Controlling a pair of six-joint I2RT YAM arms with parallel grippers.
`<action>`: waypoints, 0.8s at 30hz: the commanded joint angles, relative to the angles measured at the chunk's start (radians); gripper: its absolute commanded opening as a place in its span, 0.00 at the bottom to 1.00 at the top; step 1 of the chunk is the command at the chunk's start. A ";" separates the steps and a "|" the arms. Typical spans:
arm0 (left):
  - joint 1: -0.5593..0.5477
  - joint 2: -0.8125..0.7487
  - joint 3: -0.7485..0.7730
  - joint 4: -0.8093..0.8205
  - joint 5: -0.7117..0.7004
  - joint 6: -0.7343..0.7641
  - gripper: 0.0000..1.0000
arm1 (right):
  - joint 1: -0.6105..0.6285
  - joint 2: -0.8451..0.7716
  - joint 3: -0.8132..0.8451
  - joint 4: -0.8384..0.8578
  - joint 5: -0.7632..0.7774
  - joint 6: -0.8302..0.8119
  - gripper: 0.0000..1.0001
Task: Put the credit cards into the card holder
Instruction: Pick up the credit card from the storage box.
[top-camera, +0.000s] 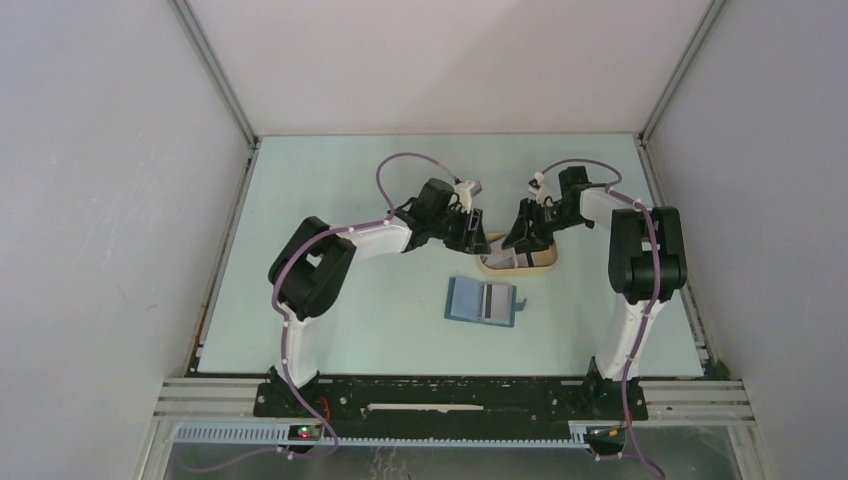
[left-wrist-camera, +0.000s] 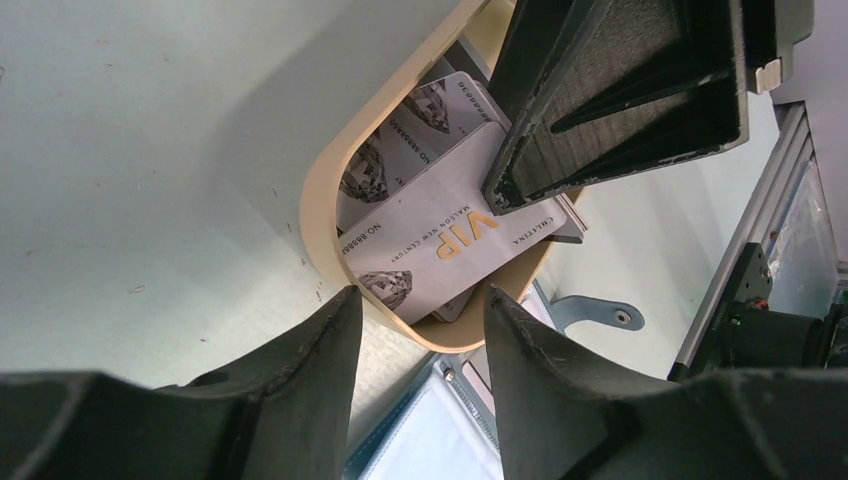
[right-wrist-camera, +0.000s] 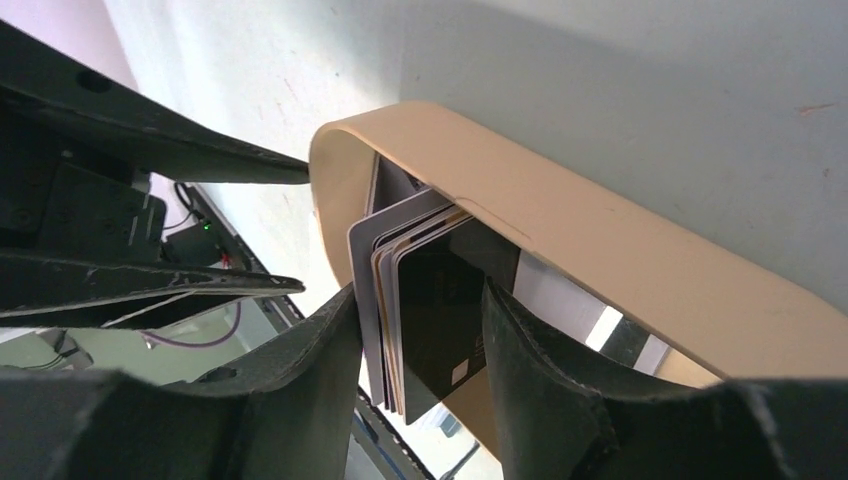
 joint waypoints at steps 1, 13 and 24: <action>-0.009 0.013 0.071 0.002 0.030 0.014 0.53 | 0.013 -0.012 0.026 -0.026 0.077 -0.028 0.55; -0.009 0.016 0.074 0.001 0.032 0.014 0.53 | -0.043 -0.013 0.028 -0.039 0.038 -0.035 0.56; -0.009 0.017 0.075 0.000 0.033 0.014 0.53 | -0.048 0.011 0.050 -0.074 0.007 -0.048 0.55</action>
